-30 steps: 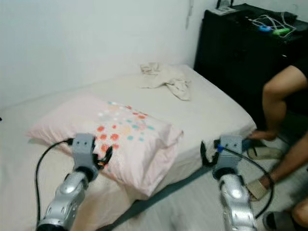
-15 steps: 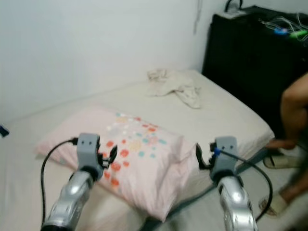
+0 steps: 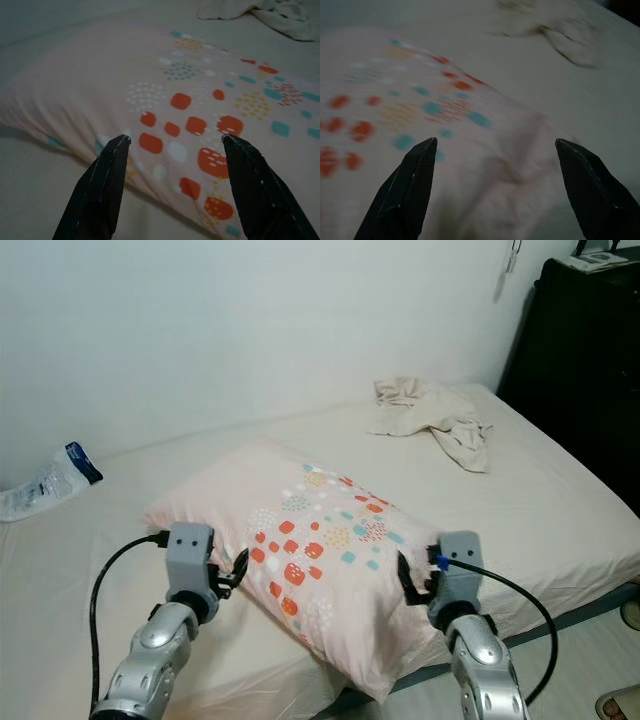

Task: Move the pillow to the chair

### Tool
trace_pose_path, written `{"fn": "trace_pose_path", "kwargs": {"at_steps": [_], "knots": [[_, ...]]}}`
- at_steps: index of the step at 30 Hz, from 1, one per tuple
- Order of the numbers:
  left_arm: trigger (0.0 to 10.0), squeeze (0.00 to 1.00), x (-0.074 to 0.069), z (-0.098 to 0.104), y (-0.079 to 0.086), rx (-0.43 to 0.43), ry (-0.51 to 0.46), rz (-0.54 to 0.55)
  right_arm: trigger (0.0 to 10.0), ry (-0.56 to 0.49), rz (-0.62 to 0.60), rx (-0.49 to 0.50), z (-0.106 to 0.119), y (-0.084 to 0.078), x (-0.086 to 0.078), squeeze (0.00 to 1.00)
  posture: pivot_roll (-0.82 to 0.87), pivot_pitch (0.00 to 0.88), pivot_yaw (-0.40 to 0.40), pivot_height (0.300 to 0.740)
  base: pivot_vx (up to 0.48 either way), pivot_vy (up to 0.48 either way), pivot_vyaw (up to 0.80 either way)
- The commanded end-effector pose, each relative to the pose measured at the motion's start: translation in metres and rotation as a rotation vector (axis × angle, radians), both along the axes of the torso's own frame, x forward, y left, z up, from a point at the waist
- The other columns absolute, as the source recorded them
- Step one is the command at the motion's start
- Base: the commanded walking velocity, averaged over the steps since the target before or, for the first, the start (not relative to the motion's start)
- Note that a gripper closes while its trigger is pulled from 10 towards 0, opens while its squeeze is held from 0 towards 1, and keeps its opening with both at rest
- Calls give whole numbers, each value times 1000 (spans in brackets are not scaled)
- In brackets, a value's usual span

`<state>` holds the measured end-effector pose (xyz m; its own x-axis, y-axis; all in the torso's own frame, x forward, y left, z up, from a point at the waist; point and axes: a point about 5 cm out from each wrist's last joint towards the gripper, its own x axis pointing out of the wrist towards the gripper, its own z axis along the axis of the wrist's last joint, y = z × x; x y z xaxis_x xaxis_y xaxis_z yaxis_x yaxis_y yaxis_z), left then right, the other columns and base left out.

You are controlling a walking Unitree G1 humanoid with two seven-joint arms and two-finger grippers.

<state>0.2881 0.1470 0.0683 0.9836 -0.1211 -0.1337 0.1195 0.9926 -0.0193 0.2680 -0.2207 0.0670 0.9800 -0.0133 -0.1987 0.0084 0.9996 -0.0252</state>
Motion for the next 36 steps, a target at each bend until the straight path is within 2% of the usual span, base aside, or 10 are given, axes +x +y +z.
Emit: {"fn": "trace_pose_path", "kwargs": {"at_steps": [1,4,7,10,13,17,25,29,36], "knots": [[10000,0,-2,0,1,16,4,-5,10000,38,-64,53,-8,-7,-1,0,-127,119,74,740,0,0,0],[10000,0,-1,0,1,22,3,-10,10000,75,-158,161,-16,-18,3,0,-123,120,77,740,0,0,0],[10000,0,1,1,4,28,5,2,10000,75,-138,205,-18,-14,8,0,-121,119,79,740,0,0,0],[10000,0,4,0,7,39,9,22,10000,65,-111,208,-17,-10,12,0,-120,118,80,740,0,0,0],[10000,0,10,-4,18,59,40,100,10000,34,-36,214,-9,3,23,0,-120,111,84,740,0,0,0],[10000,0,14,-6,26,71,59,144,10000,12,-1,213,-4,9,29,0,-120,105,85,740,0,0,0],[10000,0,19,-9,36,61,89,193,10000,-22,25,214,4,9,35,0,-126,97,88,740,0,0,0],[10000,0,21,-10,37,55,94,206,10000,-77,34,212,12,4,34,0,-130,101,89,740,0,0,0],[10000,0,24,-9,33,46,86,204,10000,-77,73,205,12,7,33,0,-130,107,89,740,0,0,751]]}}
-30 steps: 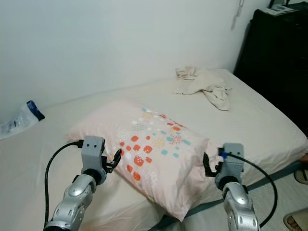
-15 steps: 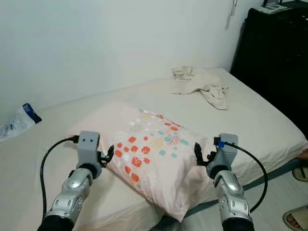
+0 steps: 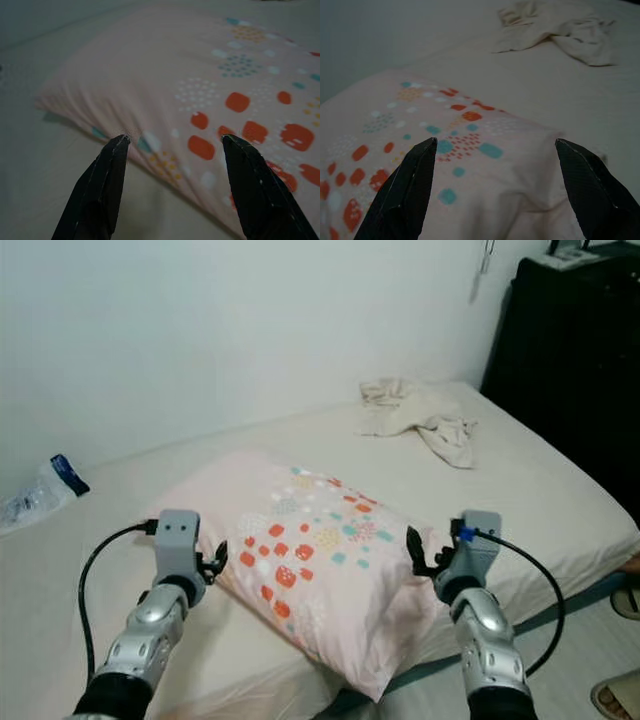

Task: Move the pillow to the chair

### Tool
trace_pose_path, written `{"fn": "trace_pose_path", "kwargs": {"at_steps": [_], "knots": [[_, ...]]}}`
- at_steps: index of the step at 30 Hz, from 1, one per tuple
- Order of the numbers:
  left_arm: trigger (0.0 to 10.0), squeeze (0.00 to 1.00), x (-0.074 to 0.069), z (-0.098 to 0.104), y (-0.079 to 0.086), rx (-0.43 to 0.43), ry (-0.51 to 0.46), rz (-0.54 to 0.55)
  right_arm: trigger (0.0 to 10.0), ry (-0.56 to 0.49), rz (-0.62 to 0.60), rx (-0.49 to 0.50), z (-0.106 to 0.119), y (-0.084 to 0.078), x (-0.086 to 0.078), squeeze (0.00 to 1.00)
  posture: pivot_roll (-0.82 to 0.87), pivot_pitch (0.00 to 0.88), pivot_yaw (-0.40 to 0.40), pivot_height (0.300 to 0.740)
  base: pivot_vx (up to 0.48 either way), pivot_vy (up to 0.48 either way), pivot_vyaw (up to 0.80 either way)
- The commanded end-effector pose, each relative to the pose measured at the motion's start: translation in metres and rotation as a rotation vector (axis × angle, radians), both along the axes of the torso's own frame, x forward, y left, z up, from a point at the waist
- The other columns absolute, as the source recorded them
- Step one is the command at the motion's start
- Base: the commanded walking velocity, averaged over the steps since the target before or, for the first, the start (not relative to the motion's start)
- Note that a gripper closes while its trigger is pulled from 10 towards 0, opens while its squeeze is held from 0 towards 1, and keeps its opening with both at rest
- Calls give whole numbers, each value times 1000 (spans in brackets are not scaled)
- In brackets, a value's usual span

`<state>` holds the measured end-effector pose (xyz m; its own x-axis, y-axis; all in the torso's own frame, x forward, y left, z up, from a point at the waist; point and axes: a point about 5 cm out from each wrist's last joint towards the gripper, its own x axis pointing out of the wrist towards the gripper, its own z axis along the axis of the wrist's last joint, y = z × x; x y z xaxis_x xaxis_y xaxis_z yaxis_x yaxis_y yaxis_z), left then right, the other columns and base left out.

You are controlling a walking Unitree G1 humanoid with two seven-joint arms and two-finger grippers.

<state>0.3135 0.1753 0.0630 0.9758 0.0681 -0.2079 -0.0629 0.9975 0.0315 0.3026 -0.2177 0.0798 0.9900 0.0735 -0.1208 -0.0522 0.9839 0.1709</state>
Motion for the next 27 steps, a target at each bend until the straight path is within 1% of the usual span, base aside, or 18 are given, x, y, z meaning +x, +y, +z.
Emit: {"fn": "trace_pose_path", "kwargs": {"at_steps": [1,6,11,13,15,17,21,27], "knots": [[10000,0,-2,-4,4,-8,11,21,10000,-6,17,5,-1,4,-2,0,-128,108,87,740,0,0,788],[10000,0,-3,-5,2,-10,13,16,10000,-4,18,0,-1,4,-2,0,-128,110,88,740,0,0,784],[10000,0,-2,-4,-3,-14,5,-5,10000,21,-15,-9,-5,-1,-3,0,-126,115,89,740,0,0,788],[10000,0,-2,-2,-9,-17,-10,-42,10000,56,-61,-36,-9,-8,-2,0,-127,116,90,740,0,0,0],[10000,0,-3,0,-16,-16,-22,-79,10000,69,-107,-25,-11,-13,-2,0,-126,118,92,740,0,0,0],[10000,0,-3,0,-17,-15,-25,-87,10000,72,-117,-22,-11,-14,-2,0,-126,118,92,740,0,0,0],[10000,0,-5,2,-32,-16,-40,-142,10000,76,-129,14,-9,-18,1,0,-127,119,94,740,0,0,0],[10000,0,-3,4,-35,-22,-45,-152,10000,55,-129,18,-3,-19,3,0,-129,118,93,740,0,0,0]]}}
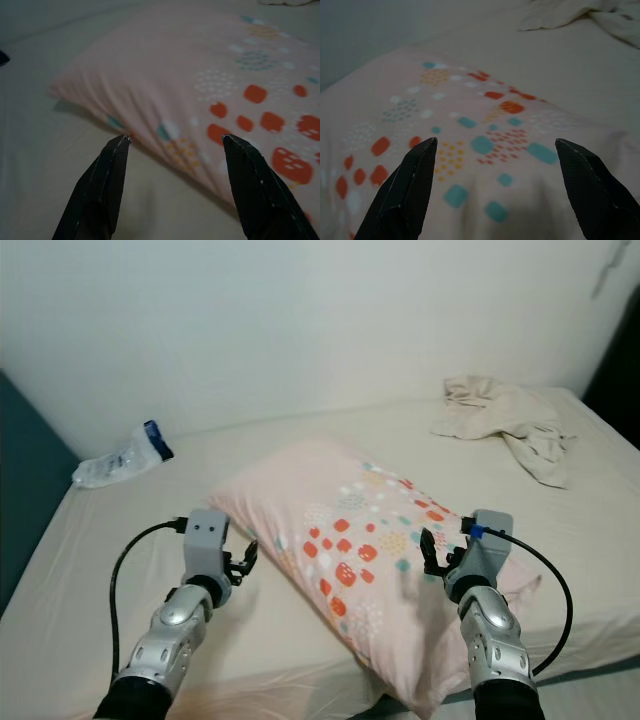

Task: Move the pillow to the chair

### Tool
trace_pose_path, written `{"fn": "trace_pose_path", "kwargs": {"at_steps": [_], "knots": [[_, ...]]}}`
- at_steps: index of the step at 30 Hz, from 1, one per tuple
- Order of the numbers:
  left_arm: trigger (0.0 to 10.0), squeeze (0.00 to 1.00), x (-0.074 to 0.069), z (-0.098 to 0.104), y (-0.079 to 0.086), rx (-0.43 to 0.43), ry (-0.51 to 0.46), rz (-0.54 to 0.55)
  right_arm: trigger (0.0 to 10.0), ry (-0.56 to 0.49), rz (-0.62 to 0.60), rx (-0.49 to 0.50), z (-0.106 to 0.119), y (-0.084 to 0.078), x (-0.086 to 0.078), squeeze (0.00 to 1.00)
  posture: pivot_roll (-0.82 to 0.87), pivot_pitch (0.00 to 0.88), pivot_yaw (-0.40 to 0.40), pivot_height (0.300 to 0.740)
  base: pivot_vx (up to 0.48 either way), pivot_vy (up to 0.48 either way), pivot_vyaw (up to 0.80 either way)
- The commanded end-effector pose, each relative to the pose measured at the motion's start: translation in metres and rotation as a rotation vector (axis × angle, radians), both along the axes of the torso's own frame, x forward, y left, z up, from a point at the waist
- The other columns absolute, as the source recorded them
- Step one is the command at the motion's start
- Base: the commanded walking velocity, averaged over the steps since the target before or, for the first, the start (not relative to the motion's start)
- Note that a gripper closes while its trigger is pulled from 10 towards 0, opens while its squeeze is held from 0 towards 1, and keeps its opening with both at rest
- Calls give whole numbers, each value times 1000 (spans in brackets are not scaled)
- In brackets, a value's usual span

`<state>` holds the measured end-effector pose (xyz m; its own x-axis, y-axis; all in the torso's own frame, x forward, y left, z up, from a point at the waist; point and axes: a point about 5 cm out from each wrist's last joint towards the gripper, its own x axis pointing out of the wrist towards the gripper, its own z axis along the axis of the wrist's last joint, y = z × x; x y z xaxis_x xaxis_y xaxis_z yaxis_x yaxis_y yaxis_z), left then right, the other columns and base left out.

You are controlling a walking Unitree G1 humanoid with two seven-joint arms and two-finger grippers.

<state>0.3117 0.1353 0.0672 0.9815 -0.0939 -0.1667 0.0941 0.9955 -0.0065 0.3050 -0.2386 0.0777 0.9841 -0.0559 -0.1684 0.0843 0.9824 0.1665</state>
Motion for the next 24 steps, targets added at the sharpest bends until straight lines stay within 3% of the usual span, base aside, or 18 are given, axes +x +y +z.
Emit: {"fn": "trace_pose_path", "kwargs": {"at_steps": [1,7,13,21,24], "knots": [[10000,0,-1,0,5,17,-6,5,10000,2,1,25,0,2,1,0,-129,118,93,740,0,0,0],[10000,0,0,4,4,20,-20,-21,10000,-1,-1,22,1,2,2,0,-128,117,93,740,0,0,0],[10000,0,-1,3,-3,53,-7,-61,10000,-38,47,13,5,10,2,0,-125,116,92,740,0,-459,0],[10000,0,-2,2,-3,43,-1,-55,10000,-38,39,18,5,7,1,0,-126,116,92,740,0,0,637],[10000,0,-2,2,-3,46,4,-59,10000,-24,-20,47,2,1,1,0,-127,118,93,740,0,0,535]]}}
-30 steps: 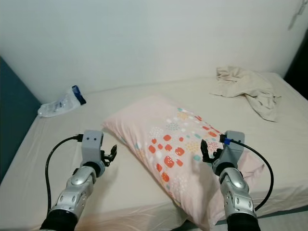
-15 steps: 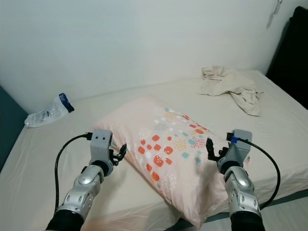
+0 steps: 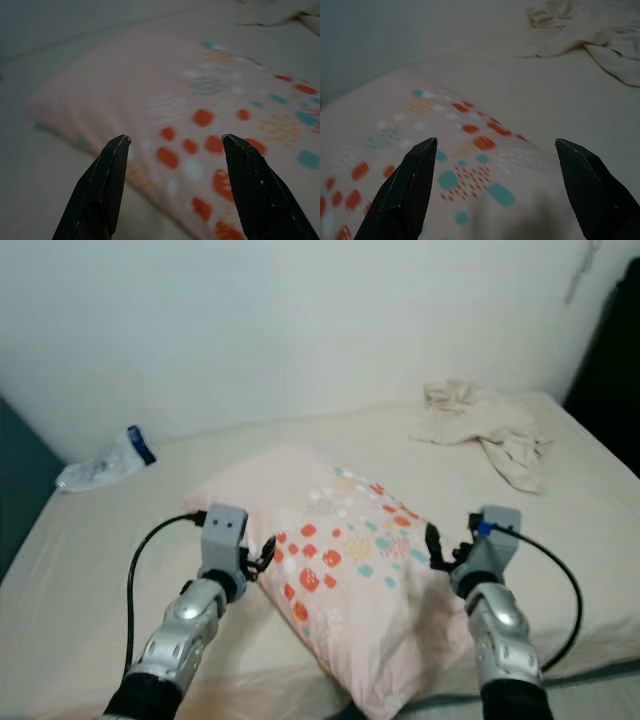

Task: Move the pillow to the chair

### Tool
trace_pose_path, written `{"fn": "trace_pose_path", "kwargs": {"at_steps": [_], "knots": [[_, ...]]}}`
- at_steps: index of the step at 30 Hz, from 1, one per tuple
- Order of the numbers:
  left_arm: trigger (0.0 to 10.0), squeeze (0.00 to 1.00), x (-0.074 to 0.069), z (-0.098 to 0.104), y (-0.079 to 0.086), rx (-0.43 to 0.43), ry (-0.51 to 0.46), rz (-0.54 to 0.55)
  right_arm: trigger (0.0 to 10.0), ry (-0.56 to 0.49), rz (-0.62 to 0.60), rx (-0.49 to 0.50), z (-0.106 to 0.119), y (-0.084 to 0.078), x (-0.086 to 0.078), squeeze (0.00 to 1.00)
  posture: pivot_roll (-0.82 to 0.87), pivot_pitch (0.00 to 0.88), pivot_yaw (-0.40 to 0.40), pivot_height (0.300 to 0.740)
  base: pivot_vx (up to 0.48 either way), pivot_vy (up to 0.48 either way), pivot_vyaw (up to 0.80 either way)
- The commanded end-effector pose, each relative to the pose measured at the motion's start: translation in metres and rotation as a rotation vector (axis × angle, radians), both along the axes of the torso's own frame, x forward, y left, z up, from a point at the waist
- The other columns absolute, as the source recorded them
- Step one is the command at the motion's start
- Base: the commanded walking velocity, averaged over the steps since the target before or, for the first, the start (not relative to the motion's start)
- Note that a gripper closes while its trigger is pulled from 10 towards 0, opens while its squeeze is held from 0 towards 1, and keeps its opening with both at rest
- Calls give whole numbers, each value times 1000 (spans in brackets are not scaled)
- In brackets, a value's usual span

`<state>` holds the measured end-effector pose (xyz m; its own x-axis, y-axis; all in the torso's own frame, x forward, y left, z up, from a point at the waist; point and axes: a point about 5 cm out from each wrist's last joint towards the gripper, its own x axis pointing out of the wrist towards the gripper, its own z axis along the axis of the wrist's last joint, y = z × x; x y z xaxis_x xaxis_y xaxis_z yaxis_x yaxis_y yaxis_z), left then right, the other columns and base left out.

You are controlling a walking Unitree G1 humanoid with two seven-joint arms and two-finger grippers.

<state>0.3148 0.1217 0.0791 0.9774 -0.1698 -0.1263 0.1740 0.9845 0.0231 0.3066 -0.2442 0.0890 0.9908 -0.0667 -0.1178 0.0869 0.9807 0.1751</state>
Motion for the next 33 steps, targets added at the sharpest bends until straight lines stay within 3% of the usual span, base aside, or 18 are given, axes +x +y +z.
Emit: {"fn": "trace_pose_path", "kwargs": {"at_steps": [1,5,12,33], "knots": [[10000,0,-5,-10,10,26,48,21,10000,42,-20,36,-10,5,-1,0,-126,119,92,740,0,0,0],[10000,0,-6,-11,9,41,54,4,10000,61,-24,18,-12,4,-1,0,-125,118,93,740,0,0,0],[10000,0,-7,-13,5,29,71,-15,10000,77,-13,14,-15,8,-1,0,-125,114,90,740,0,-460,0],[10000,0,-8,-14,2,24,77,-35,10000,119,-24,9,-16,11,3,0,-126,117,88,740,0,0,0]]}}
